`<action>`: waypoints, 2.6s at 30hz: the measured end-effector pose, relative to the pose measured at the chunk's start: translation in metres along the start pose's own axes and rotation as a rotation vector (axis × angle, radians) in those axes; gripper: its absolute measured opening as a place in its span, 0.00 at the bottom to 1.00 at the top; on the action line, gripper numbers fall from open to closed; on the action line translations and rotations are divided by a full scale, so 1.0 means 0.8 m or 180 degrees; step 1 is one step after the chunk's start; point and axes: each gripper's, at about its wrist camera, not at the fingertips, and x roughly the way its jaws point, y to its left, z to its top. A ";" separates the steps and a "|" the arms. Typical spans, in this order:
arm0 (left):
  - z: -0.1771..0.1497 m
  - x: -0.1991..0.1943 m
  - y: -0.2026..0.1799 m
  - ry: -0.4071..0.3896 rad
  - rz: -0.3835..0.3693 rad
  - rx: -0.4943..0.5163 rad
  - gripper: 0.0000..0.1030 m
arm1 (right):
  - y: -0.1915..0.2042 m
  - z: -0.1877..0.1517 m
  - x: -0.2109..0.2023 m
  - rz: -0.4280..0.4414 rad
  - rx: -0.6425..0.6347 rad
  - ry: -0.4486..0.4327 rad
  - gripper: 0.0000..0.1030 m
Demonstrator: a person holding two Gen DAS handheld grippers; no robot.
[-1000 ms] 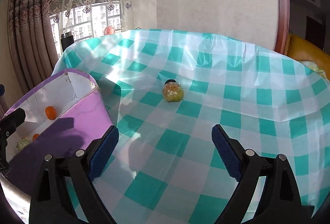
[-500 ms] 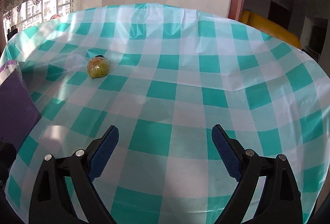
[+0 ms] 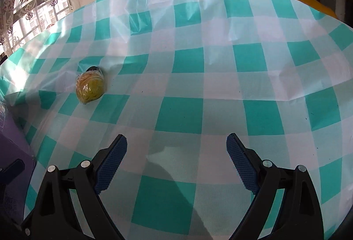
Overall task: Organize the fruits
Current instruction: 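Move both grippers back toward the last fruits on the tablecloth, then grasp the wrapped pomelo with the right gripper while the left gripper grasps a dark beet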
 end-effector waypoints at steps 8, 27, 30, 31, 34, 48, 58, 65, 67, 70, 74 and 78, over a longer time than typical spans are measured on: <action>-0.007 0.025 0.014 0.0036 -0.0049 0.0000 0.98 | 0.090 0.060 0.075 0.0633 -0.0841 0.0269 0.86; 0.043 0.065 0.012 -0.0103 0.0019 -0.0067 0.98 | 0.055 0.099 0.078 0.0049 0.0000 -0.0356 0.58; 0.078 0.091 0.019 -0.0199 0.0151 -0.0350 0.97 | 0.012 0.103 0.073 -0.0104 0.0344 -0.0468 0.58; 0.090 0.102 0.022 -0.0198 0.0187 -0.0427 0.96 | 0.003 0.103 0.074 -0.0099 0.0427 -0.0453 0.58; 0.122 0.136 0.029 -0.0159 0.0165 -0.0636 0.86 | -0.012 0.101 0.076 -0.0025 0.0616 -0.0409 0.58; 0.178 0.210 0.037 0.0033 0.0210 -0.0899 0.77 | -0.011 0.093 0.055 -0.0262 0.0566 -0.0687 0.58; 0.181 0.215 0.035 0.0120 0.0284 -0.0869 0.69 | -0.027 0.094 0.061 -0.0139 0.0757 -0.0618 0.58; 0.180 0.215 0.045 0.0089 0.0261 -0.0951 0.47 | -0.027 0.095 0.063 -0.0136 0.0756 -0.0594 0.58; 0.180 0.215 0.051 0.0071 0.0166 -0.1005 0.35 | -0.027 0.095 0.062 -0.0141 0.0749 -0.0595 0.58; 0.179 0.211 0.057 0.0016 0.0135 -0.1086 0.34 | -0.027 0.095 0.063 -0.0143 0.0750 -0.0589 0.58; 0.177 0.191 0.052 -0.0201 0.0189 -0.1095 0.34 | -0.028 0.095 0.064 -0.0138 0.0759 -0.0574 0.58; 0.165 0.163 0.040 -0.0411 0.0274 -0.0999 0.33 | -0.028 0.095 0.063 -0.0135 0.0759 -0.0586 0.58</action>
